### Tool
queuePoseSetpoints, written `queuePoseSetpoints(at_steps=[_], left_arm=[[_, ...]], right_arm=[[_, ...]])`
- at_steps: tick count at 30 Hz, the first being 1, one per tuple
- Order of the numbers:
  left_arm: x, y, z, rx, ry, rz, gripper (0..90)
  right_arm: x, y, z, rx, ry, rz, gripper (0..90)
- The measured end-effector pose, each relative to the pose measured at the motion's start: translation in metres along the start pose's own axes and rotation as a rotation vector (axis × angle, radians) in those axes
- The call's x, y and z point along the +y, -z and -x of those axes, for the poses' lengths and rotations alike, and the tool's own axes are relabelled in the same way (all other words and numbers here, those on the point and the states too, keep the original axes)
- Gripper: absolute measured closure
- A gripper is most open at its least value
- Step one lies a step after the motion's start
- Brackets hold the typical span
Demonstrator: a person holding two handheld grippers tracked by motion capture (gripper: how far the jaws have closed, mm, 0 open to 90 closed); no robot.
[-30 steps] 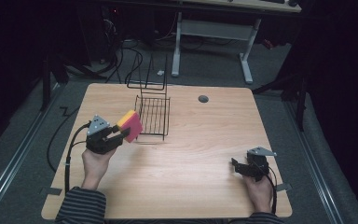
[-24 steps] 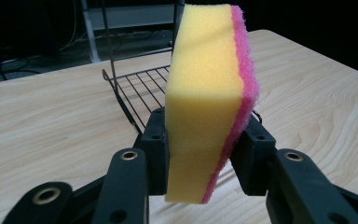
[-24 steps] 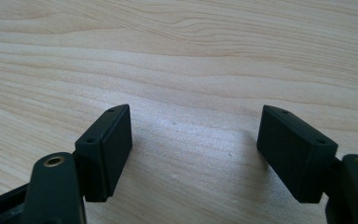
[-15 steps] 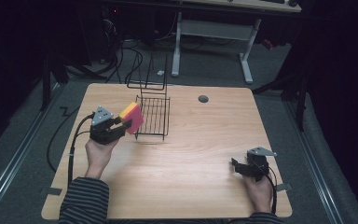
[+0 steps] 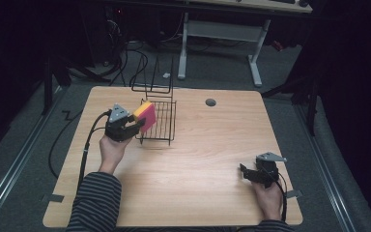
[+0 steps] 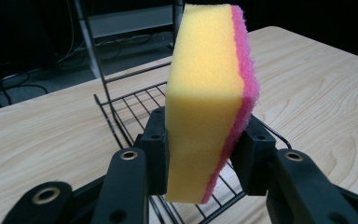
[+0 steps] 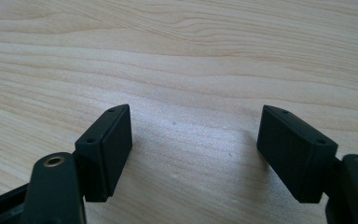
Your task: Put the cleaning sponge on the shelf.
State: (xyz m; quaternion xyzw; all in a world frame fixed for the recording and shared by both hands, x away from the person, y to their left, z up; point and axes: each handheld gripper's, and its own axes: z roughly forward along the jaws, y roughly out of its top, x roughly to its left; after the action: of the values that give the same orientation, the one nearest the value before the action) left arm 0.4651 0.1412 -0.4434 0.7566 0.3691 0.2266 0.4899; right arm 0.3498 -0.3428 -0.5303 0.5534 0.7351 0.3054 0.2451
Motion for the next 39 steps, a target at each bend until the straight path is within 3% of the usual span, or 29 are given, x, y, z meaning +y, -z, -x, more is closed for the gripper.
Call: queuePoseSetpoints(at_steps=[7,10,16,20,25,27,31,39], left_arm=[[0.000,-0.017,0.001,-0.013,-0.015,-0.009,61.6],[0.000,-0.022,0.002,-0.022,-0.001,0.004,61.5],[-0.007,-0.035,0.000,-0.007,0.011,-0.034,61.4],[-0.008,-0.037,0.005,0.000,-0.020,-0.048,61.2],[-0.010,-0.040,0.003,-0.006,-0.006,-0.047,60.7],[-0.010,-0.040,0.000,-0.013,0.023,-0.047,60.2],[-0.011,-0.041,-0.002,0.000,0.029,-0.062,58.5],[-0.014,-0.045,0.000,0.006,0.009,-0.086,57.1]], right_arm=[[0.000,0.000,0.000,0.000,-0.003,-0.001,26.7],[0.000,0.000,-0.001,0.000,-0.006,-0.002,26.7],[0.000,0.000,0.000,0.000,-0.003,-0.001,26.6],[0.000,0.000,0.000,0.000,-0.004,-0.001,26.7],[0.000,0.000,-0.001,0.000,-0.011,-0.003,26.7],[0.000,0.000,0.000,0.000,-0.003,-0.001,26.7],[0.000,0.000,0.000,0.000,-0.004,-0.001,26.7],[0.000,0.000,0.000,-0.001,-0.006,-0.002,26.7]])
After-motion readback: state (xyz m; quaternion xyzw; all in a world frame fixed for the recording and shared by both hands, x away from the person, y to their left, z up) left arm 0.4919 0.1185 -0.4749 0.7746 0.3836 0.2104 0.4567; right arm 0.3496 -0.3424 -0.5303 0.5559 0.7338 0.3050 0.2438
